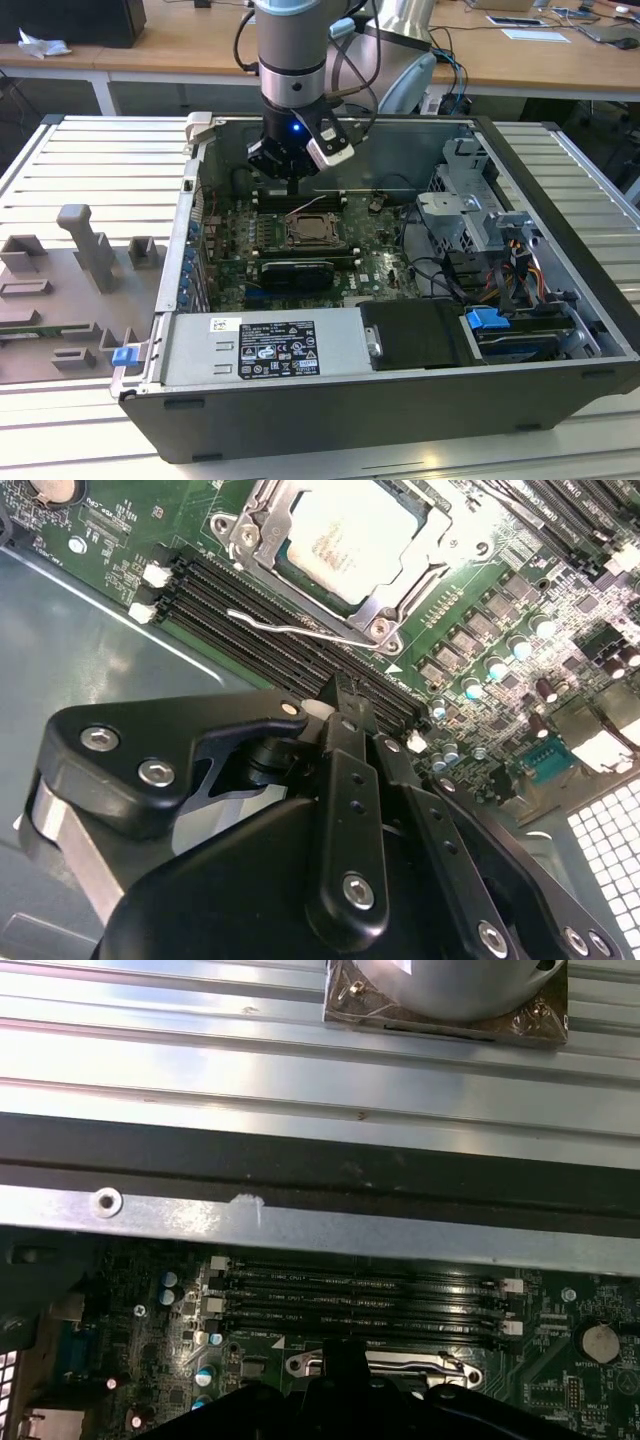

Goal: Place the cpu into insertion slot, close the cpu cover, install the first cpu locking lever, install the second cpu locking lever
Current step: 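Install the first cpu locking lever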

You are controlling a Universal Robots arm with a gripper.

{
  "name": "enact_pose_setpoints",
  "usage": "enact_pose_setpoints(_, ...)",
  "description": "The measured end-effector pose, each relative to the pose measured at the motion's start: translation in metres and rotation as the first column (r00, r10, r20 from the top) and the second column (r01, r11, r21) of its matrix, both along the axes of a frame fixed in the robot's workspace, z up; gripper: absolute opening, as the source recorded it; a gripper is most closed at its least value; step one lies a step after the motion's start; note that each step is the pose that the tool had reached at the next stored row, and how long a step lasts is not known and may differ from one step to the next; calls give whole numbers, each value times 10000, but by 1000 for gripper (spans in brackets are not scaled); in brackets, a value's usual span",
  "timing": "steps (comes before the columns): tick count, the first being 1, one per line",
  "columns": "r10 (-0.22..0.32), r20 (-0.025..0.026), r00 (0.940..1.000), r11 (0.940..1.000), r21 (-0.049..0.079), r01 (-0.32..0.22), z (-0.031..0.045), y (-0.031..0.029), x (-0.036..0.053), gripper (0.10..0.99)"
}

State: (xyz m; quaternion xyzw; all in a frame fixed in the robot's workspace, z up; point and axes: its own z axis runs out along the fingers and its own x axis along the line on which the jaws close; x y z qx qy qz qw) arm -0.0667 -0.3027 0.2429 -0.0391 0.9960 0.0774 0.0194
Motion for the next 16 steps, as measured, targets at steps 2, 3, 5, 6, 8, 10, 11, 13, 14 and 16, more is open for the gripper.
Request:
enact_pose_setpoints(2, -1, -2, 10000, 10000, 26, 1, -3, -2, 0, 106)
enact_pose_setpoints(3, -1, -1, 10000, 10000, 44, 1, -6, -2, 0, 106)
enact_pose_setpoints(5, -8, -2, 10000, 9999, 130, 8, -17, -3, 10, 106)
enact_pose_setpoints(6, -11, 0, 10000, 9998, 209, 11, -25, -3, 24, 106)
enact_pose_setpoints(8, -11, 0, 10000, 9997, 230, 11, -39, -2, 40, 106)
enact_pose_setpoints(10, 11, -1, 10000, 9997, 231, -11, -61, -3, 54, 106)
enact_pose_setpoints(11, 109, 0, 9999, 9997, 231, -109, -76, -3, 63, 106)
enact_pose_setpoints(13, 286, 1, 9996, 9993, 232, -286, -95, -2, 80, 106)
enact_pose_setpoints(14, 345, -2, 9994, 9991, 230, -345, -112, 0, 108, 106)
enact_pose_setpoints(16, 346, 0, 9994, 9991, 233, -346, -129, 7, 143, 106)
